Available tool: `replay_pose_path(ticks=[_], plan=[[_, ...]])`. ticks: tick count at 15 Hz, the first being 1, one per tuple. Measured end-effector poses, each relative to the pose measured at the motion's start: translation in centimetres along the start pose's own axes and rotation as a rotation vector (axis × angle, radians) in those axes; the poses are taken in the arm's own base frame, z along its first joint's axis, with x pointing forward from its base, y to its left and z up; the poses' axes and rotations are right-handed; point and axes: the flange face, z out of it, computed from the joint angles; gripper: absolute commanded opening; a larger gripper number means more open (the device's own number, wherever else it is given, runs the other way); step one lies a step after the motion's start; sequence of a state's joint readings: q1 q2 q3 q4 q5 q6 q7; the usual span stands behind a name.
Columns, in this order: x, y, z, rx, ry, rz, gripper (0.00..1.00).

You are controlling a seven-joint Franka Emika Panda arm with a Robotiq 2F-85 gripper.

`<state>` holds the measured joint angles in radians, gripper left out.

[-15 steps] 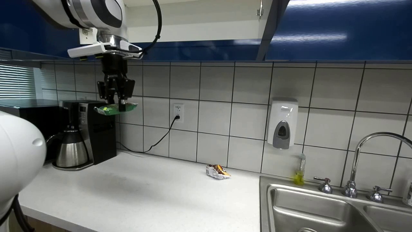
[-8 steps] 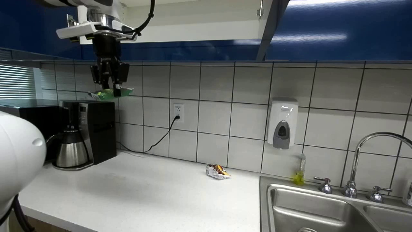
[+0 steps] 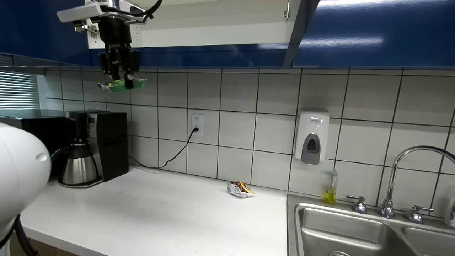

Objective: Put the chocolate bar inside the cupboard

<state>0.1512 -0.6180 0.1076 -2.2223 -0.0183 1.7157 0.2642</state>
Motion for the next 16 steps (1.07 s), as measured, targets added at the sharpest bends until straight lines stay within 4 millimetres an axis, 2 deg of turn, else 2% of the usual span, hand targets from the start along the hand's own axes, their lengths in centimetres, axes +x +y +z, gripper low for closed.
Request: replay_pose_path(ticks=[2,9,12,16], plan=[[0.1,-0.2,-1.3,0.004,0.020,-0.003,0.18],[-0.1,-0.4,-8.1,0.026,0.100,-0.006,0.18],[0.1,-0.8,-9.7,0.038,0.132,-0.012,0.18],[0.6,-1.5,-10.9,0.050,0.154,-0.023,0.18]])
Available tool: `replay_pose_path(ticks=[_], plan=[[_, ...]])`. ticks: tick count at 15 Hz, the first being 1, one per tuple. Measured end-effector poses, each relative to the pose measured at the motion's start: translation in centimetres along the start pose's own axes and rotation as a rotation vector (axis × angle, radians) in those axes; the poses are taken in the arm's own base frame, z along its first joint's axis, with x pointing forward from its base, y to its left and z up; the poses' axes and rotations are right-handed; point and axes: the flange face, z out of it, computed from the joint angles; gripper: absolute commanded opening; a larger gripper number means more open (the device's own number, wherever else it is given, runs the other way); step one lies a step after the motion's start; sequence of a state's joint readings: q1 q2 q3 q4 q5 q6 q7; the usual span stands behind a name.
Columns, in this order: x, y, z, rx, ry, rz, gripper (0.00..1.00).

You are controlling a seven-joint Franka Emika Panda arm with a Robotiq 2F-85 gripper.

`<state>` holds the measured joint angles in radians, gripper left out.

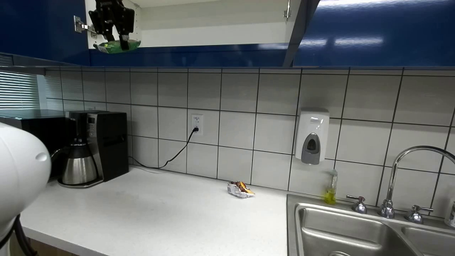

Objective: Put the chocolate bar inside the cupboard

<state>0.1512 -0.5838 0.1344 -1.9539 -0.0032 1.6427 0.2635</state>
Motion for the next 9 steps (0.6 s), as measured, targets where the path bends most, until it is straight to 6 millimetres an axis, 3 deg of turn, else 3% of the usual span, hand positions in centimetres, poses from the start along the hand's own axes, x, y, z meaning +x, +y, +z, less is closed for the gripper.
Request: replay_pose_path(ticks=[9], plan=[[3.7,-1.6,-0.8,0.037,0.102,-0.016,0.18]])
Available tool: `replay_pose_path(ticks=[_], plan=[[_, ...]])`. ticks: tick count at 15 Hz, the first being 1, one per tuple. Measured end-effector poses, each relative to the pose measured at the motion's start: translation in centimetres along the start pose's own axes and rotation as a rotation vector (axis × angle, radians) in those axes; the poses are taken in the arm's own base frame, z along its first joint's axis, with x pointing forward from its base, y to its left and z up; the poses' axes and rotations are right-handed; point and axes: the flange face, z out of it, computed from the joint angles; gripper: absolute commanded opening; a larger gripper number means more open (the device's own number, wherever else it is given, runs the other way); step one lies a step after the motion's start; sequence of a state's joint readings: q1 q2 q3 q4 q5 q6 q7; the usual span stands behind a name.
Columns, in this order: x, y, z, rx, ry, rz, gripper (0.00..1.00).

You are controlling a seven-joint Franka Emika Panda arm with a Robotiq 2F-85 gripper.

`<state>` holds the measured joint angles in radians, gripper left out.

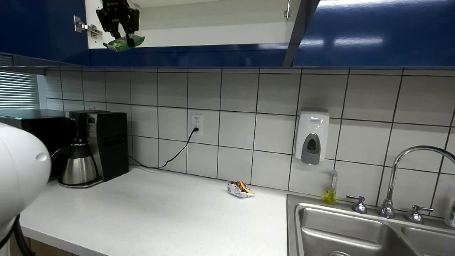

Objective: Put the chocolate bar inside the cupboard

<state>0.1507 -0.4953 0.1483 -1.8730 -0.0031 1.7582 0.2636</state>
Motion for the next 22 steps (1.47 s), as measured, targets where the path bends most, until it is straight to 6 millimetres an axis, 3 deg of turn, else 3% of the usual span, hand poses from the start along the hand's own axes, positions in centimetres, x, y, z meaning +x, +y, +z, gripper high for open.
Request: replay_pose_path(ticks=[4,9,15,22], plan=[[1.4,-1.0,0.0,0.014,0.032,-0.012,0.18],[2.2,-1.7,-1.5,0.029,0.077,-0.014,0.18],[3.1,-1.5,-3.3,0.048,0.157,0.004,0.18],[5.0,-1.4,-3.5,0.074,0.244,0.023,0.18]])
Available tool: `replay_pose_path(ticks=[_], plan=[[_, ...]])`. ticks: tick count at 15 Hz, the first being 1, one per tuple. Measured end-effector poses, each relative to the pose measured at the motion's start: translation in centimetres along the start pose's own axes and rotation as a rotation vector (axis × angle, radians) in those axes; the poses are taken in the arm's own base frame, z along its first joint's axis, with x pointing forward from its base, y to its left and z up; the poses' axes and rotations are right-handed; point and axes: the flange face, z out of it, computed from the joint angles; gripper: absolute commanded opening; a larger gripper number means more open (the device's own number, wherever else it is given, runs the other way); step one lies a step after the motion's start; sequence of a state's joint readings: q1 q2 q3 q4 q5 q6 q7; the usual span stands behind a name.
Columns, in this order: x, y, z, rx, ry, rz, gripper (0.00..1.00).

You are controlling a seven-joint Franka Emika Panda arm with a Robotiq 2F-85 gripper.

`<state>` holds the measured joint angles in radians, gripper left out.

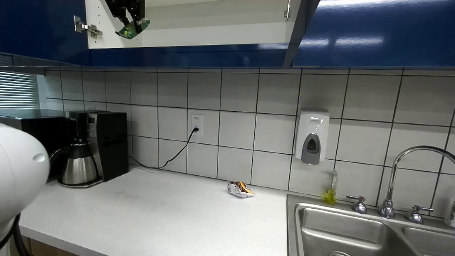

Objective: Put the chocolate bar inside the cupboard

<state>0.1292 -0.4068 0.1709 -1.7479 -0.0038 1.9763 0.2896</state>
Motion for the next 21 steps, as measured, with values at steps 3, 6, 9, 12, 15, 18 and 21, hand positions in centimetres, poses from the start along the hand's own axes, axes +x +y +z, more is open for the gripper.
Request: replay_pose_path(ticks=[3,6,9,12,15,18,21], plan=[[0.8,0.1,-0.1,0.004,0.019,0.015,0.18],[1.8,0.4,0.2,0.005,0.022,0.040,0.18],[3.0,0.7,1.4,0.004,0.013,0.058,0.18],[4.2,0.8,3.2,0.003,-0.003,0.078,0.18],[5.5,0.8,5.2,0.002,-0.021,0.097,0.18],[6.6,0.6,6.1,0.004,-0.023,0.115,0.18],[7.4,0.6,6.4,0.010,-0.018,0.131,0.18]])
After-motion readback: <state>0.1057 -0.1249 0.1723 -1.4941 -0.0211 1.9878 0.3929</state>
